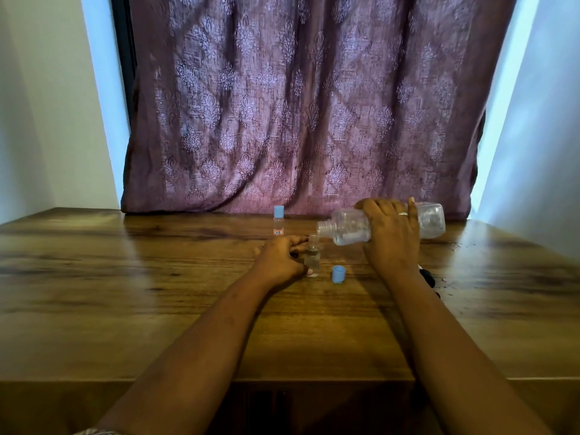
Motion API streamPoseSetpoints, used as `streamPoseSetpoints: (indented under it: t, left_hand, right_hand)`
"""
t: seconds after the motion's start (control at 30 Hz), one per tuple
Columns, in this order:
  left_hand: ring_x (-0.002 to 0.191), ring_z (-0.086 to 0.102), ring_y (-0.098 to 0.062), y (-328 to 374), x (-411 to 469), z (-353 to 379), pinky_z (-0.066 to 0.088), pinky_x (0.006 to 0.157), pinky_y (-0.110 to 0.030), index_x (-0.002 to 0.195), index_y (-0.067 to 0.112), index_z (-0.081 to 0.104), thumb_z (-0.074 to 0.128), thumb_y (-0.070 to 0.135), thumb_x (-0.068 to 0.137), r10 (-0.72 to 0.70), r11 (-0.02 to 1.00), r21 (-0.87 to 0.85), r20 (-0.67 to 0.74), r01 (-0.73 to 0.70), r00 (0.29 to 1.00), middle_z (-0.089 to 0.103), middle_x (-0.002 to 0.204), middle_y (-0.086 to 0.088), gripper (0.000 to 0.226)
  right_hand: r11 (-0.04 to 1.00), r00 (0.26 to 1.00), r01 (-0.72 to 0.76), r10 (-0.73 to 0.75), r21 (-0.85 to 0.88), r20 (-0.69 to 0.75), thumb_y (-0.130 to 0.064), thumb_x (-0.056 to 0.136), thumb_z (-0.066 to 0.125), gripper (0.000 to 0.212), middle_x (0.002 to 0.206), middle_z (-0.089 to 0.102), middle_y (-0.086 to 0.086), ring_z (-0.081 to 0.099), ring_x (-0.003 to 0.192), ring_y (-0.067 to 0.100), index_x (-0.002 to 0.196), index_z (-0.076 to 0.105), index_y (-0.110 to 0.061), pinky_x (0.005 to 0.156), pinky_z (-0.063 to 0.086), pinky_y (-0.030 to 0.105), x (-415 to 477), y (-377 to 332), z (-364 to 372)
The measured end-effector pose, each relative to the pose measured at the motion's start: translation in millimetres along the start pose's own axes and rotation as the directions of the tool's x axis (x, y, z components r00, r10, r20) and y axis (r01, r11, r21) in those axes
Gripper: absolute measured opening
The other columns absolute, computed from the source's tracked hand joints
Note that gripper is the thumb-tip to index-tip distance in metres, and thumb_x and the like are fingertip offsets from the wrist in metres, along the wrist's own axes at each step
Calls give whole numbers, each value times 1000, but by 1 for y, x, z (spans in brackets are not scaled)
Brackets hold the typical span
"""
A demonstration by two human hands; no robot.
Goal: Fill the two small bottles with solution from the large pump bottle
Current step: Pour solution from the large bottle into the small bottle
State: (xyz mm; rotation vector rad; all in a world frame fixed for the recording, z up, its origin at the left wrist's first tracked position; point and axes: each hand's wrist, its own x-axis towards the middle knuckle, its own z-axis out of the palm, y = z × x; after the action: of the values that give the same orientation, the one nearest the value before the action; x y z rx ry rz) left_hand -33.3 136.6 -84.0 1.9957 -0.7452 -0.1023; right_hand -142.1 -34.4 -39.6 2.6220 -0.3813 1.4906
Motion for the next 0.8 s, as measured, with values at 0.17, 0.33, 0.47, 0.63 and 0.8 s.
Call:
streamPoseSetpoints:
  t: [0.17,0.33,0.47,0.63,0.8]
  left_hand:
    - [125,62,-20,-3,2,0,44,111,-57,135,33,61,80,44,42,-4,1000,-11,0,4,1000,72,128,11,95]
    - [125,61,-20,2,-1,0,43,112,-57,136,33,61,79,38,49,2,1000,11,-2,-2,1000,72,128,11,89]
    - [125,62,-20,-1,0,1,42,112,-57,135,32,61,80,38,48,-4,1000,7,-13,5,1000,72,129,11,90]
    - [127,61,-19,-1,1,1,40,114,-58,137,30,61,81,38,48,0,1000,2,-23,0,1000,71,132,9,92]
    - [128,60,-22,-1,-1,-1,41,113,-58,140,28,58,80,36,50,-7,1000,30,-22,7,1000,70,134,6,93]
  right_hand:
    - [1000,1000,3,-3,-1,-1,-1,61,73,49,103,63,3,53,106,29,104,59,-21,110,19,50,0,0,0]
    - [1000,1000,-2,2,-8,2,-1,62,73,50,103,63,3,53,106,30,105,59,-21,110,20,51,0,0,-1]
    - [1000,1000,-4,4,-9,0,1,62,72,50,103,63,3,53,106,29,104,59,-21,110,20,50,0,0,-1]
    - [1000,1000,-9,9,-2,9,-1,62,72,49,104,63,4,53,107,30,105,60,-21,111,18,50,0,-1,-2]
    - [1000,1000,-11,11,4,17,-2,63,73,49,105,63,4,52,108,30,105,59,-21,110,19,49,0,-1,-2]
